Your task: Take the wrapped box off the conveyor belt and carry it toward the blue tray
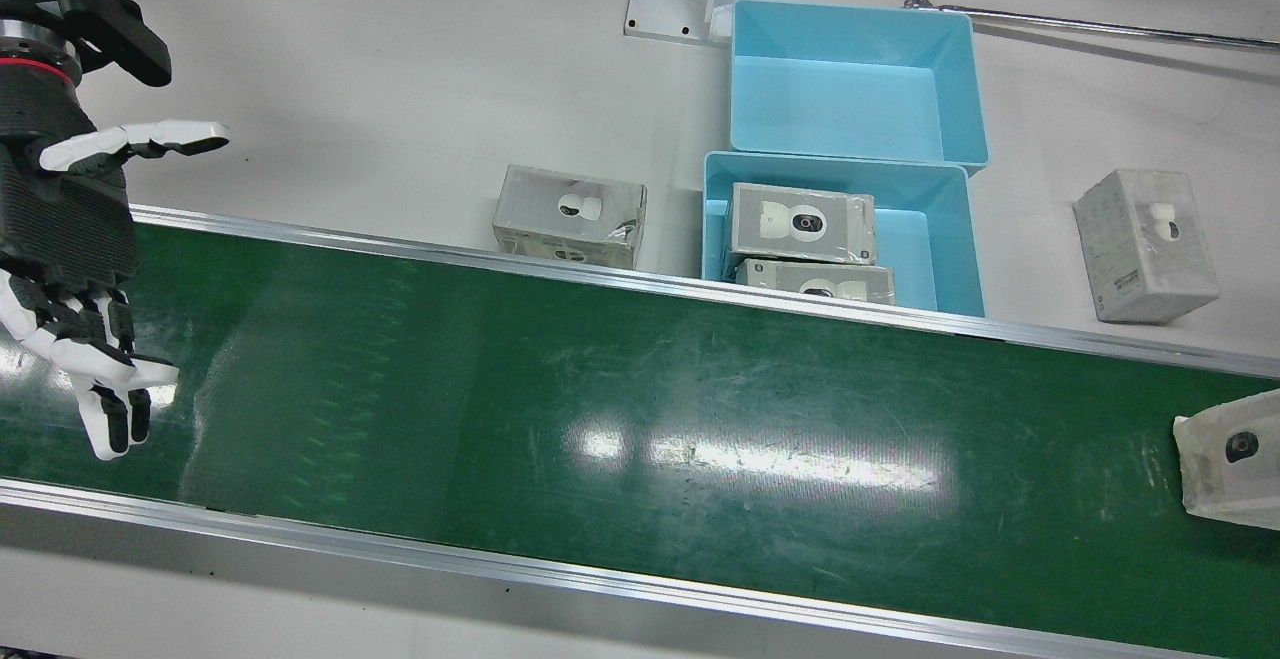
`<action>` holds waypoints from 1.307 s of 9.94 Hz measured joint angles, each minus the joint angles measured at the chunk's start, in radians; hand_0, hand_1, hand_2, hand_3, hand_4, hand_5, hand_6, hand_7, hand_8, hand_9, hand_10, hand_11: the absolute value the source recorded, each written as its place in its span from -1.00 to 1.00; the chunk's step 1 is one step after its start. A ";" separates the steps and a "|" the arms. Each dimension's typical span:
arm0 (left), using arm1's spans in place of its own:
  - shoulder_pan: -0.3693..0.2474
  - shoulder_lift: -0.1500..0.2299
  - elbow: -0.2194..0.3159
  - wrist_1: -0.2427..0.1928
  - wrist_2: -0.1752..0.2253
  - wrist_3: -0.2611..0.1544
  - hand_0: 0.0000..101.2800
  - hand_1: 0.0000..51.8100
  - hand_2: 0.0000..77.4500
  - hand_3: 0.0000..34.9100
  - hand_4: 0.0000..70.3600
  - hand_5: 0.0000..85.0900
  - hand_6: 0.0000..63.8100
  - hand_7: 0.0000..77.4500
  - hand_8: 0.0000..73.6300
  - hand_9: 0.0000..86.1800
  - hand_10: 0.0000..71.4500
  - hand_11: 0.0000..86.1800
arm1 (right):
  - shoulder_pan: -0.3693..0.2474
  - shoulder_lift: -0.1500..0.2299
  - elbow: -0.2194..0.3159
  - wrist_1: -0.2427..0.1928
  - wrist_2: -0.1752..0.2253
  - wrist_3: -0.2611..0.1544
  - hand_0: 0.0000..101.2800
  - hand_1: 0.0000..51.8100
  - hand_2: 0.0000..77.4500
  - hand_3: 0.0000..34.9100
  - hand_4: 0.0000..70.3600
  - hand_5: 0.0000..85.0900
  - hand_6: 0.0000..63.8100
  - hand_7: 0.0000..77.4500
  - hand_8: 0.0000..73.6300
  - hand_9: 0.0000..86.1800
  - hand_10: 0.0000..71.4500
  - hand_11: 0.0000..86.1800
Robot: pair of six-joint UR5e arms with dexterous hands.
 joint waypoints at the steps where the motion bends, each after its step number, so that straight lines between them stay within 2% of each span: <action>1: 0.000 0.000 0.000 0.000 0.000 0.000 -1.00 -1.00 -0.99 -1.00 -1.00 -0.97 -1.00 -0.99 -0.99 -1.00 -0.98 -1.00 | 0.000 0.000 0.000 0.000 0.000 0.001 -0.02 -0.39 -0.68 -0.54 -0.47 -0.59 -0.71 -0.32 -0.91 -0.82 -0.95 -0.91; 5: 0.000 0.000 0.000 0.000 0.000 0.000 -1.00 -1.00 -0.97 -1.00 -1.00 -0.97 -1.00 -0.99 -0.99 -1.00 -0.98 -1.00 | -0.003 0.002 0.000 0.001 0.005 0.004 -0.03 -0.41 -0.68 -0.52 -0.47 -0.59 -0.71 -0.32 -0.94 -0.82 -0.95 -0.91; 6: 0.000 0.000 0.000 0.000 0.000 0.000 -1.00 -1.00 -0.97 -1.00 -1.00 -0.97 -1.00 -0.99 -0.99 -1.00 -0.98 -1.00 | -0.005 0.002 0.000 0.001 0.005 0.003 -0.02 -0.41 -0.66 -0.59 -0.46 -0.59 -0.69 -0.32 -0.94 -0.82 -0.95 -0.91; 11: 0.000 0.000 0.000 0.000 0.000 0.000 -1.00 -1.00 -0.97 -1.00 -1.00 -0.97 -1.00 -0.99 -0.99 -1.00 -1.00 -0.99 | -0.010 0.000 -0.005 0.003 0.004 -0.004 -0.02 -0.41 -0.66 -0.62 -0.49 -0.59 -0.69 -0.34 -0.94 -0.82 -0.95 -0.91; 12: 0.000 0.000 0.000 0.000 0.000 0.000 -1.00 -1.00 -0.97 -1.00 -1.00 -0.97 -1.00 -0.99 -0.99 -1.00 -0.98 -1.00 | -0.011 0.000 -0.007 0.011 0.003 -0.004 -0.02 -0.41 -0.66 -0.69 -0.46 -0.59 -0.69 -0.34 -0.94 -0.82 -0.95 -0.91; 13: 0.000 0.000 0.000 0.000 0.000 0.000 -1.00 -1.00 -0.97 -1.00 -1.00 -0.97 -1.00 -0.99 -0.99 -1.00 -0.98 -1.00 | -0.012 -0.001 -0.008 0.021 0.003 -0.005 -0.05 -0.47 -0.62 -0.88 -0.47 -0.63 -0.69 -0.34 -0.93 -0.85 -0.97 -0.94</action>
